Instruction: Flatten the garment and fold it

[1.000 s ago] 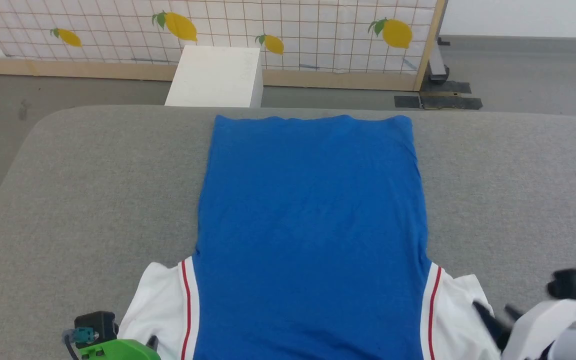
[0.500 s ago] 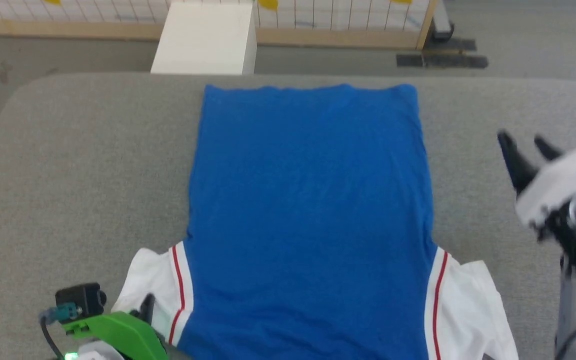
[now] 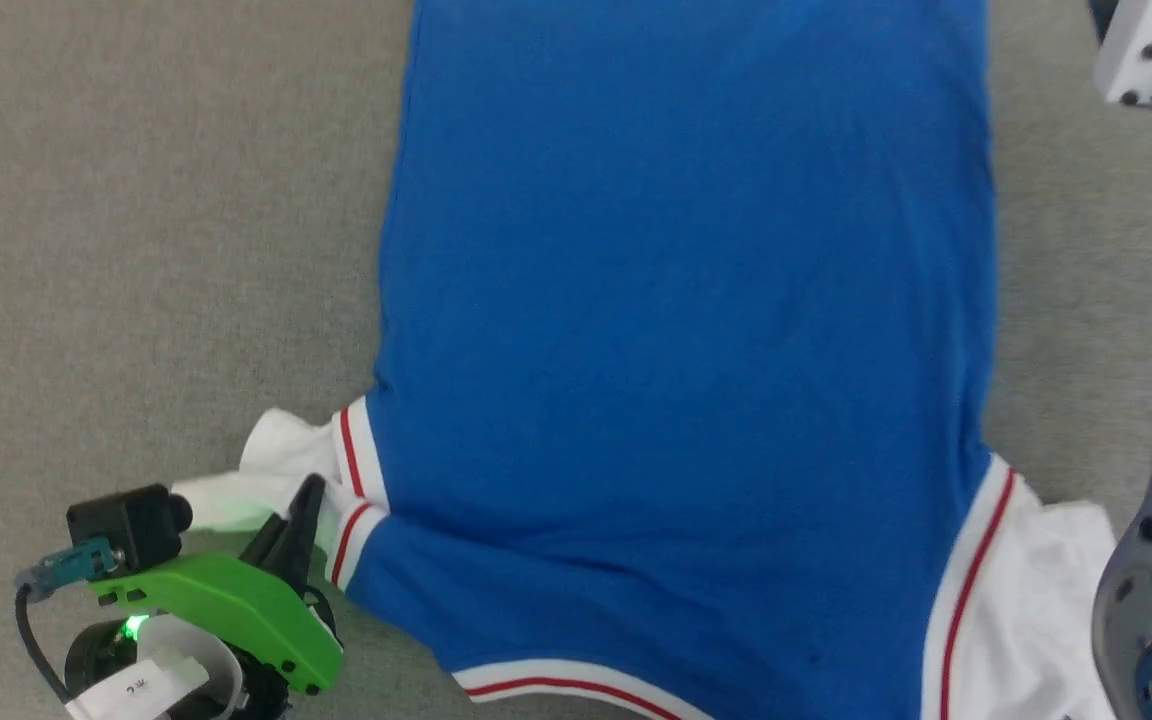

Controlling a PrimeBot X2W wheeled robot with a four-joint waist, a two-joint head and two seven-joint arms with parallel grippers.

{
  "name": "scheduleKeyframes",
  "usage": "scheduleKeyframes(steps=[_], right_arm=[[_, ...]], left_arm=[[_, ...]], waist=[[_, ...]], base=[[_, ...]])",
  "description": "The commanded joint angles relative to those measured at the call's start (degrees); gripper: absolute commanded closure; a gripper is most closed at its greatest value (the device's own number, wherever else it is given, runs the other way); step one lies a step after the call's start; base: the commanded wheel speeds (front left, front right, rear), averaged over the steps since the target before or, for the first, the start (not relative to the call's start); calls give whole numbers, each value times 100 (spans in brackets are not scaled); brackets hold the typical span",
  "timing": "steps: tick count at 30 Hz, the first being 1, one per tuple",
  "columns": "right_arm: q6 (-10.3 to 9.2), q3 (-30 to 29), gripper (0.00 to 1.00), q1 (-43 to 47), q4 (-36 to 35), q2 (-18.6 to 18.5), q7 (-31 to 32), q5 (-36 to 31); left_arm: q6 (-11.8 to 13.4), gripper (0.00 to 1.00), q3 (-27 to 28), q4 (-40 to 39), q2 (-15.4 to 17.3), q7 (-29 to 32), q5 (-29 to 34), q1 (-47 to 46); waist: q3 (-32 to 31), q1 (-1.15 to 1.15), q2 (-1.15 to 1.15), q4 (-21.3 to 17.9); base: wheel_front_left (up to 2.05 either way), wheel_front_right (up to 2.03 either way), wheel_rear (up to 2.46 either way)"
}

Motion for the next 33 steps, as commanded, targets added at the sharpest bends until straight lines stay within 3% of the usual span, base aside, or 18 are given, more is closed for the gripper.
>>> scheduleKeyframes(steps=[1, 6, 14, 15, 16, 17, 26, 33], right_arm=[[-8, -23, 0, -142, 80, -69, 115, -174], [-8, -23, 0, -603, 318, -169, 570, -732], [-8, 60, 0, -819, 535, -165, 972, -938], [-8, 69, 27, -821, 568, -161, 1040, -946], [-8, 62, 79, -824, 589, -152, 1082, -926], [-8, 42, 100, -822, 598, -141, 1113, -903], [-8, -65, 100, -640, 320, -268, 660, -439], [-8, 177, 100, 535, -677, -845, 387, 602]], left_arm=[[-33, 100, 2, -46, 12, 11, -50, -91], [-127, 100, -75, -215, -25, 78, -188, -112], [-161, 100, -117, -320, -13, 68, -199, -109], [-161, 100, -119, -321, -8, 69, -198, -114], [-160, 100, -117, -320, -4, 68, -194, -120], [-156, 100, -114, -312, 2, 68, -192, -124], [-130, 100, -160, -160, 85, 124, -109, -150], [-24, 100, -181, 66, 184, 252, -21, -122]], waist=[[810, -1, 0, 481], [1160, -1, 0, 617], [1428, -1, 0, 685], [1434, -1, 0, 686], [1430, -1, 0, 684], [1409, -1, 0, 677], [674, -1, 0, 493], [-301, -1, 0, 75]], base=[[0, 0, 0], [0, 0, 0], [0, 0, 0], [0, 0, 0], [0, 0, 0], [0, 0, 0], [0, 0, 0], [0, 0, 0]])
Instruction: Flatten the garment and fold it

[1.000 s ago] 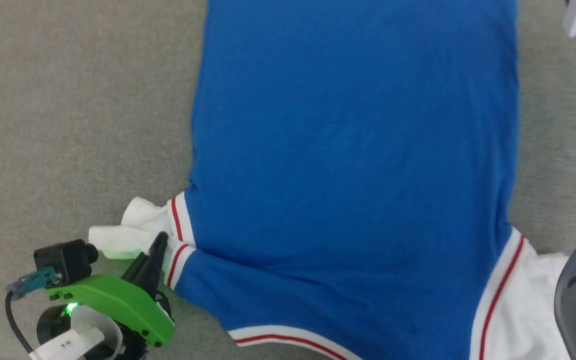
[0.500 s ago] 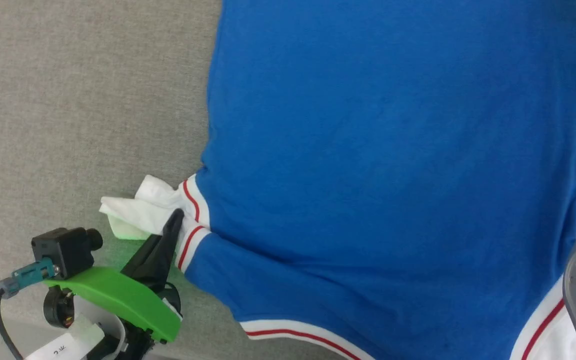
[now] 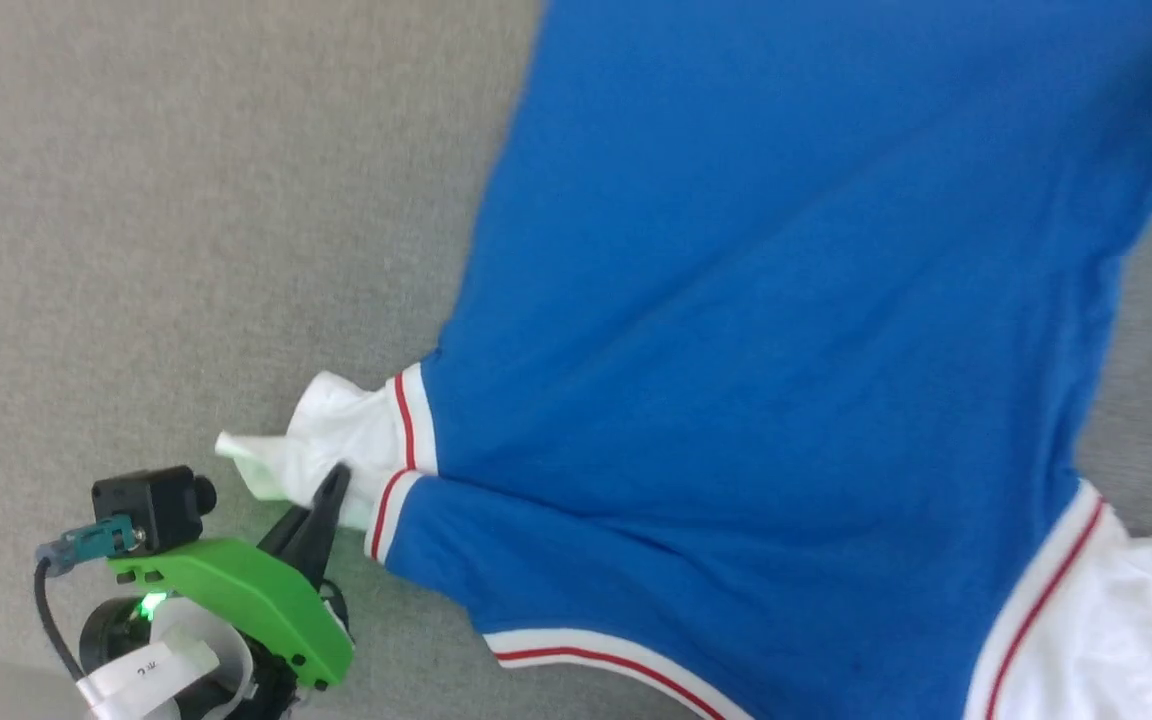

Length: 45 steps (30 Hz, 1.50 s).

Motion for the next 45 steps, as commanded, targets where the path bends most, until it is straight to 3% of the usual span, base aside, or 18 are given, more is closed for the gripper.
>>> scheduleKeyframes(steps=[1, 8, 14, 20, 26, 27, 28, 29, 37, 40, 45], right_arm=[[-9, -2, 100, 368, -241, -119, 27, 207], [-9, -331, 100, 2608, -1660, -286, 359, 1116], [-9, -582, 100, 4473, -2399, 200, 508, 1476], [-9, -454, 100, 5734, -2380, 777, 546, 1634], [-9, -150, 100, 6432, -2068, 867, 438, 1984], [-9, -179, 72, 6405, -2084, 867, 255, 2109], [-9, -214, 20, 6374, -2103, 868, 107, 2220], [-9, -293, 0, 6302, -2175, 868, -141, 2340], [-9, -429, 0, 5309, -2882, 870, -1547, 2436], [-9, -228, 0, 4816, -2798, 870, -1669, 2249], [-9, 240, 0, 3547, -2018, 870, -1426, 1750]], left_arm=[[71, 100, 6, 109, 76, 62, 73, 65], [219, 100, -4, 293, 144, 196, 129, 172], [311, 100, -6, 428, 142, 247, 130, 232], [323, 100, -60, 618, 105, 285, 97, 227], [351, 100, -68, 797, 56, 271, 47, 279], [356, 100, -64, 817, 53, 265, 40, 293], [361, 100, -62, 832, 49, 261, 35, 307], [370, 100, -60, 840, 46, 255, 31, 323], [428, 100, -23, 800, 58, 199, 36, 401], [442, 100, -15, 718, 75, 189, 49, 392], [429, 100, -24, 484, 115, 200, 78, 249]], waist=[[-862, -1, 0, -539], [-1584, -1, 0, -1007], [-1916, -1, 0, -1199], [-2073, -1, 0, -1217], [-2225, -1, 0, -1225], [-2253, -1, 0, -1238], [-2283, -1, 0, -1247], [-2301, -1, 0, -1256], [-2361, -1, 0, -1293], [-2269, -1, 0, -1232], [-1877, -1, 0, -959]], base=[[0, 0, 0], [0, 0, 0], [0, 0, 0], [0, 0, 0], [0, 0, 0], [0, 0, 0], [0, 0, 0], [0, 0, 0], [0, 0, 0], [0, 0, 0], [0, 0, 0]])
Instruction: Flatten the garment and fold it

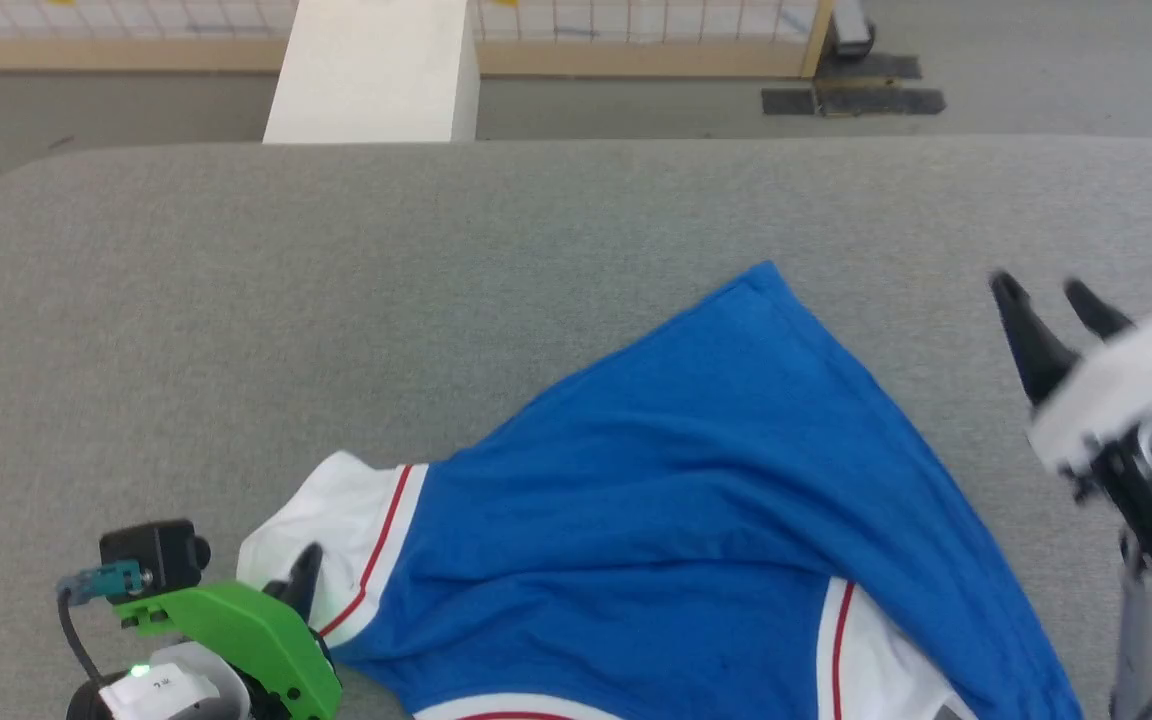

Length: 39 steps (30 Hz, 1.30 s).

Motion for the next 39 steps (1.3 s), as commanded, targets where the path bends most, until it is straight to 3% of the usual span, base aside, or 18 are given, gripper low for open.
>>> scheduleKeyframes(steps=[1, 12, 19, 25, 26, 27, 34, 39], right_arm=[[-8, 119, 0, -367, 225, -1, 90, -156], [-8, 1029, 0, -2706, 2440, -319, 1490, -1607], [-8, 1399, 0, -3264, 3292, -462, 2321, -2126], [-8, 1608, 0, -3328, 3610, -508, 2553, -2035], [-8, 1611, 62, -3321, 3645, -507, 2597, -1992], [-8, 1611, 100, -3310, 3668, -498, 2628, -1920], [-8, 1396, 100, -3030, 3243, -612, 2026, -1112], [-8, 988, 100, -2240, 2299, -787, 1514, -404]], left_arm=[[6, 100, -4, -67, 46, -36, 27, -103], [-215, 100, -76, -345, 5, -129, -44, -517], [-328, 100, -140, -264, -65, -220, -91, -666], [-354, 100, -177, -193, -90, -251, -96, -732], [-351, 100, -179, -184, -93, -251, -97, -738], [-345, 100, -179, -170, -94, -254, -97, -741], [-316, 100, -157, -82, -38, -264, -70, -715], [-221, 100, -162, -86, 6, -194, -55, -549]], waist=[[333, 0, 0, 290], [1450, 0, 0, 1029], [1814, 0, 0, 1227], [1855, 0, 0, 1226], [1841, 0, 0, 1207], [1809, 0, 0, 1174], [1228, 0, 0, 875], [571, 0, 0, 546]], base=[[0, 0, 0], [0, 0, 0], [0, 0, 0], [0, 0, 0], [0, 0, 0], [0, 0, 0], [0, 0, 0], [0, 0, 0]])
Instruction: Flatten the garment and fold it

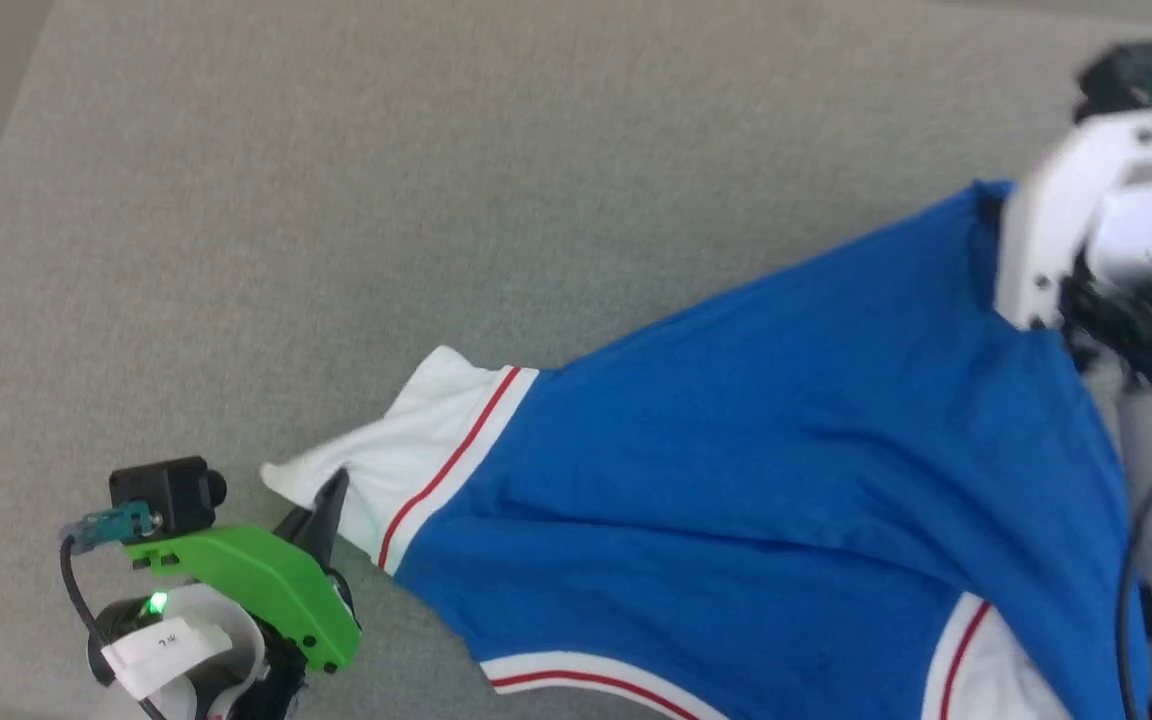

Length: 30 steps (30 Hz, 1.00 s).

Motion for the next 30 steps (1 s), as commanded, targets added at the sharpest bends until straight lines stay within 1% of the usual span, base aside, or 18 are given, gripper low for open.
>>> scheduleKeyframes(steps=[1, 4, 6, 12, 14, 15, 17, 20, 22, 24, 26, 28, 30], right_arm=[[-8, -79, 100, 328, -260, -42, -71, 193], [-8, -342, 100, 1139, -996, -96, -121, 535], [-8, -557, 100, 1729, -1458, -26, -110, 725], [-8, -1179, 100, 3424, -2605, 487, 3, 1172], [-8, -1335, 100, 3787, -2853, 625, 45, 1398], [-8, -1434, 100, 3898, -2931, 686, 62, 1602], [-8, -1525, 100, 3993, -3047, 731, 95, 1793], [-8, -1588, 100, 3802, -3197, 753, 213, 2024], [-8, -1614, 100, 3463, -3280, 757, 385, 2092], [-8, -1673, 100, 2998, -3281, 743, 610, 2118], [-8, -1767, 100, 2416, -3188, 661, 904, 2126], [-8, -1906, 100, 1752, -3017, 566, 1166, 2103], [-8, -2077, 100, 1069, -2813, 553, 1364, 2012]], left_arm=[[58, 100, 12, 3, 37, 15, 44, 93], [119, 100, -5, 14, 21, 42, 24, 250], [159, 100, -19, 23, -3, 49, 11, 345], [229, 100, -22, 70, -81, -4, -51, 585], [173, 100, 6, 65, -126, -68, -141, 630], [133, 100, 14, 68, -144, -81, -198, 645], [36, 100, 51, 54, -168, -91, -330, 607], [-163, 100, 146, 15, -122, 7, -566, 318], [-283, 100, 243, -37, 4, 171, -697, -71], [-364, 100, 339, -60, 137, 391, -818, -609], [-439, 100, 366, 10, 386, 687, -792, -1262], [-511, 100, 350, 196, 582, 979, -764, -1998], [-565, 100, 327, 479, 671, 1219, -768, -2766]], waist=[[-791, 0, 0, -567], [-1109, 0, 0, -759], [-1278, 0, 0, -865], [-1617, 0, 0, -1057], [-1672, 0, 0, -1105], [-1713, 0, 0, -1138], [-1750, 0, 0, -1186], [-1757, 0, 0, -1230], [-1724, 0, 0, -1250], [-1671, 0, 0, -1241], [-1568, 0, 0, -1223], [-1441, 0, 0, -1190], [-1263, 0, 0, -1164]], base=[[0, 0, 0], [0, 0, 0], [0, 0, 0], [0, 0, 0], [0, 0, 0], [0, 0, 0], [0, 0, 0], [0, 0, 0], [0, 0, 0], [0, 0, 0], [0, 0, 0], [0, 0, 0], [0, 0, 0]])
